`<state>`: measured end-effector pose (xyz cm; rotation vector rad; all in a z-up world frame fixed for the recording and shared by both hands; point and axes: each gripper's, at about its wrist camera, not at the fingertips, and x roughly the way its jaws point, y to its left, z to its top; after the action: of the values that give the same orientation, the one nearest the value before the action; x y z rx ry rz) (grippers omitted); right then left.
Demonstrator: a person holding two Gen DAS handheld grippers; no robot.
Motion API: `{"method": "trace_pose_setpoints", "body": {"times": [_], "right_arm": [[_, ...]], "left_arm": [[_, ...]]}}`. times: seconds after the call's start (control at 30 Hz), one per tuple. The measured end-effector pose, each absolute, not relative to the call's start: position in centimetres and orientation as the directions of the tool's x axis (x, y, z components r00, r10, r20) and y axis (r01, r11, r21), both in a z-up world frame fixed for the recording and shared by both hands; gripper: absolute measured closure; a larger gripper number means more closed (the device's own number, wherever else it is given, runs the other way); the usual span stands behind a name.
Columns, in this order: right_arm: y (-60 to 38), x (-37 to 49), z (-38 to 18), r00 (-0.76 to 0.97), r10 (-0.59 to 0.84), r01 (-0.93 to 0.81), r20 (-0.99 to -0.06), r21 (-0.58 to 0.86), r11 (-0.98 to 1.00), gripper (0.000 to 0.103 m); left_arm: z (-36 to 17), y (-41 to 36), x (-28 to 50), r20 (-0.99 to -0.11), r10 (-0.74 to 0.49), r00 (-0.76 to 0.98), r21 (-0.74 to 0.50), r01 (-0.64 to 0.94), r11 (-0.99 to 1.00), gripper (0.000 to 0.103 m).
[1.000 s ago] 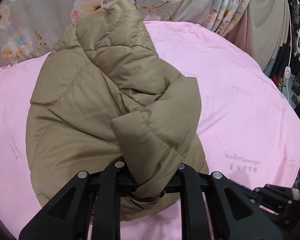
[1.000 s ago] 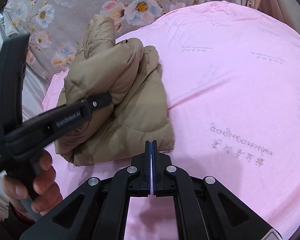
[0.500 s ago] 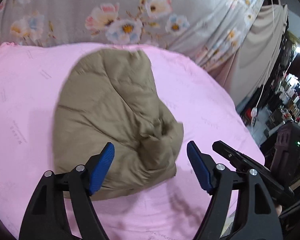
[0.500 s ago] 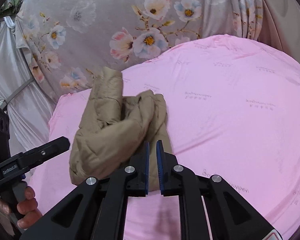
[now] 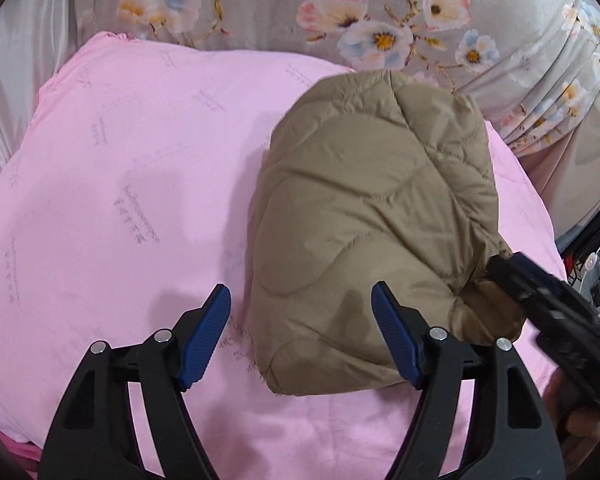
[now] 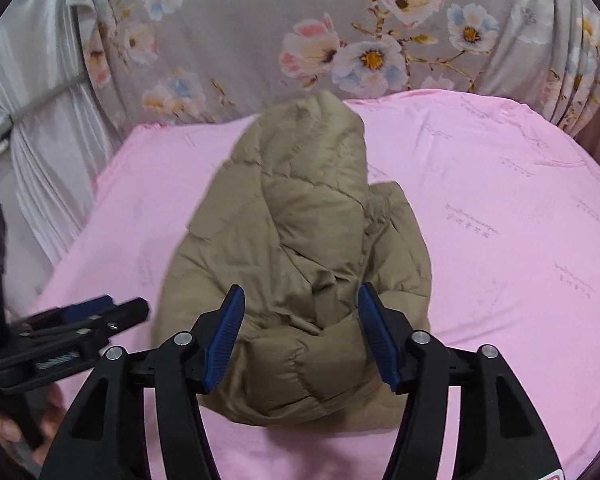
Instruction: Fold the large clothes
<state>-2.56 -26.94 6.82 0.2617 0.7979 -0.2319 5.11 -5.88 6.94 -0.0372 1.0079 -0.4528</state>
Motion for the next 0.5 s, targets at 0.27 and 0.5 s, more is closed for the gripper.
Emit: {"method": "trace_pose_setpoints", "body": {"times": [0.27,0.5], "right_arm": [[-31.5,-7.7,2.3,0.693,-0.029,0.401,-0.72,0.352,0.846,0.098],[-32.4,-8.3,-2.7,0.659,0.0,0.441,-0.752,0.387,0.81,0.099]], "left_arm": [[4.0,-7.6,5.3,-0.848,-0.375,0.374,-0.225,0.387,0.894,0.039],[1.7,-9.6,4.2,-0.869,-0.337,0.363,-0.163,0.433,0.886,0.038]]}}
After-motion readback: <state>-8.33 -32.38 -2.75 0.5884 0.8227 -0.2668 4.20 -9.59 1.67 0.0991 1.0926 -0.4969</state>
